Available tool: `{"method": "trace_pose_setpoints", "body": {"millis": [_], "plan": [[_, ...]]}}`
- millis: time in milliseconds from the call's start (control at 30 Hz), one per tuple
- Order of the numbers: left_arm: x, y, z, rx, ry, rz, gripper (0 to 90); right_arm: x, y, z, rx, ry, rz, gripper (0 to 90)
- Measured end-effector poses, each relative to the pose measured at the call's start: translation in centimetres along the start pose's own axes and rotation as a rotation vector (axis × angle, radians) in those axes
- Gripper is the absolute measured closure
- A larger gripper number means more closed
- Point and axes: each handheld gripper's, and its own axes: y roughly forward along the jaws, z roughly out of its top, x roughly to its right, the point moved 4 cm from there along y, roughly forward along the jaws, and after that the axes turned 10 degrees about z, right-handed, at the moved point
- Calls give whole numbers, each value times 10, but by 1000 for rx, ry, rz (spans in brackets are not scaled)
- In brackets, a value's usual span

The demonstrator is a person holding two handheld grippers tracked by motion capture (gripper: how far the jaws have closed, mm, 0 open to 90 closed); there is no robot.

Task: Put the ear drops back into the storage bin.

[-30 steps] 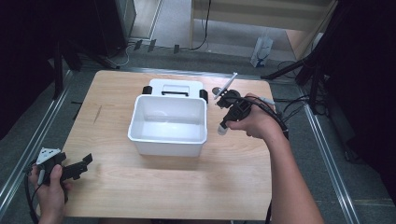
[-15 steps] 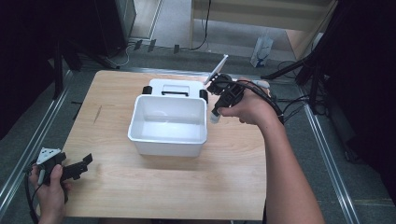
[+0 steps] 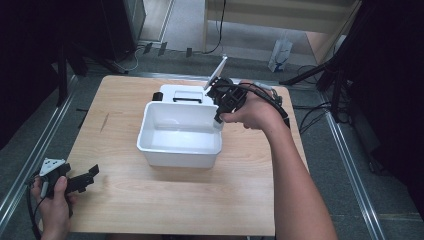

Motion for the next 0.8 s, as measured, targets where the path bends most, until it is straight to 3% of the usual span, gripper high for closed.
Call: {"method": "trace_pose_setpoints", "body": {"millis": [400, 533, 800], "plan": [[0, 0, 0, -1, -1, -2, 2, -1, 19, 5, -21, -19, 15, 722], [0, 0, 0, 0, -1, 0, 2, -2, 33, 2, -22, -56, 36, 721], [0, 0, 0, 1, 0, 0, 2, 2, 54, -6, -45, -116, 32, 721]]}}
